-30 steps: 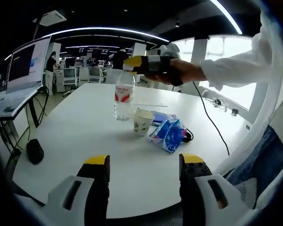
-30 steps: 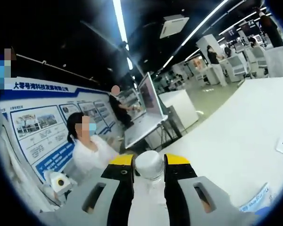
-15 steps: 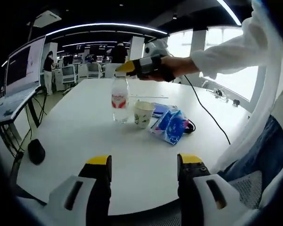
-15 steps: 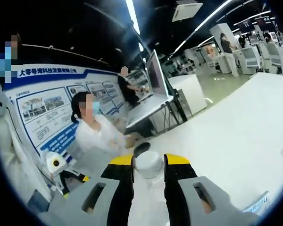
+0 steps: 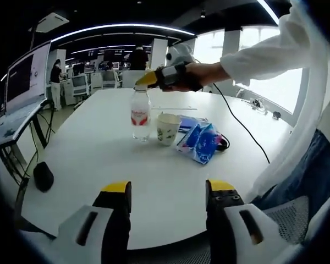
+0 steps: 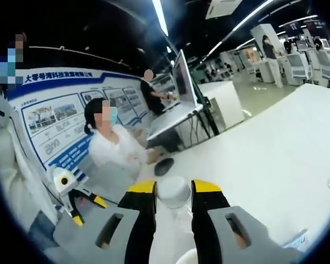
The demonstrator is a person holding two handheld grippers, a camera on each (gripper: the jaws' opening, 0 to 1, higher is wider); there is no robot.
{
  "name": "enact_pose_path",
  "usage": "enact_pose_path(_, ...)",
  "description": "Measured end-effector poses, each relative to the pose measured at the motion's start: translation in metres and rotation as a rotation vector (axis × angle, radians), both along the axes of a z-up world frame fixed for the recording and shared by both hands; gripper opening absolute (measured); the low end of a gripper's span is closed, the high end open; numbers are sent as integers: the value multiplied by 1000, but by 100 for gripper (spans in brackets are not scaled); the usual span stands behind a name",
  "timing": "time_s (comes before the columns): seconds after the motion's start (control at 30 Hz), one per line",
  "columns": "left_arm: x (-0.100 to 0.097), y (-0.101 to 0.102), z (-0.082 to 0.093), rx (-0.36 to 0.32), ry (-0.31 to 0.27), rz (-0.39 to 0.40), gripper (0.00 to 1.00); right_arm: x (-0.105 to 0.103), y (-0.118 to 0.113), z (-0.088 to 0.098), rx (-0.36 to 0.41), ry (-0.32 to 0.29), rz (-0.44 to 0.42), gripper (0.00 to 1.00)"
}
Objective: Arrange the tabletop items into an orderly group along one side of the table until the central work area is clear of visible clutter.
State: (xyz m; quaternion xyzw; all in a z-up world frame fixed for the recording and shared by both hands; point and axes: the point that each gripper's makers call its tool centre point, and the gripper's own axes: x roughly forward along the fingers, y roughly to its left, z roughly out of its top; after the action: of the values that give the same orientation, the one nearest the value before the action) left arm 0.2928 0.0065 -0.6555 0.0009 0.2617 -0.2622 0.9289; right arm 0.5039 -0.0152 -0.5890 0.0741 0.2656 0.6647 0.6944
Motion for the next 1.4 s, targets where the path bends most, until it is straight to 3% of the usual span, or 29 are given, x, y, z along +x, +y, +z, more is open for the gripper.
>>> enact_pose_path(0.67,0,3,-10,38,16,-12,52,-7,-3,-6,-8,34,34,22)
enact_pose_path(0.97,0,5,-10,43,14,-8,52,-7,-6,-7,-17,15,35,22)
enact_pose_path(1.03,0,4,-11,47,15,-11,52,-1,-8,-9,-34,-26,22,23)
enact_pose_path(1.23,0,5,-11,55,12,-10,52,-6,-6,-9,-50,-64,31,23)
enact_pose_path(1.3,0,5,-12,56,13,-9,52,-2,-6,-11,-56,-44,0,26)
enact_pose_path(1.4,0,5,-12,58,13,-11,53,3,-4,-3,-8,9,-70,43)
